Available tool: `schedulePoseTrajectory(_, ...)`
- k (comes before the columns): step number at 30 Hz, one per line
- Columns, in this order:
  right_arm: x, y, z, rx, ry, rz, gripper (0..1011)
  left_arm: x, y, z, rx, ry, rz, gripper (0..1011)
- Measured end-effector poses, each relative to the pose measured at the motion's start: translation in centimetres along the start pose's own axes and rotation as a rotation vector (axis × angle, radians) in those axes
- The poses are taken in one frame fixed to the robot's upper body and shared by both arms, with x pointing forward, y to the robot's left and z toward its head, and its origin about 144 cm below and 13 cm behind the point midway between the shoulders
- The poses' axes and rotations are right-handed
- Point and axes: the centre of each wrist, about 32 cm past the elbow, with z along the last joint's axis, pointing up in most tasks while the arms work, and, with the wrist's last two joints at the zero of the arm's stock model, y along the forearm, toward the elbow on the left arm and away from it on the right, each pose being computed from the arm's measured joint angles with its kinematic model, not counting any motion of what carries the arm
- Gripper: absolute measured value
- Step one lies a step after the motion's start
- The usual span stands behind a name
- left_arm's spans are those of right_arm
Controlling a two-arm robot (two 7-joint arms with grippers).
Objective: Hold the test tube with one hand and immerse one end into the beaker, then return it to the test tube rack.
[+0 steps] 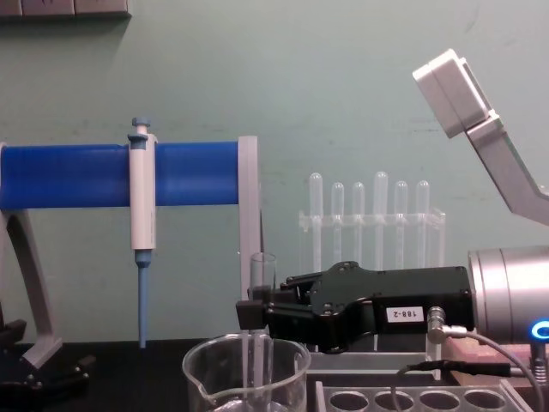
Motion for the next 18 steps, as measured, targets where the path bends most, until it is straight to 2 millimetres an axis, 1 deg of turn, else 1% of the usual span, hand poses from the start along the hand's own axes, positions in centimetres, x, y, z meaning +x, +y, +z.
schedulePoseTrajectory(18,-0.01,0.01,0.03,0.001,0.0,0.0,241,0.0,0.0,0.0,0.0,0.0,0.0,1000)
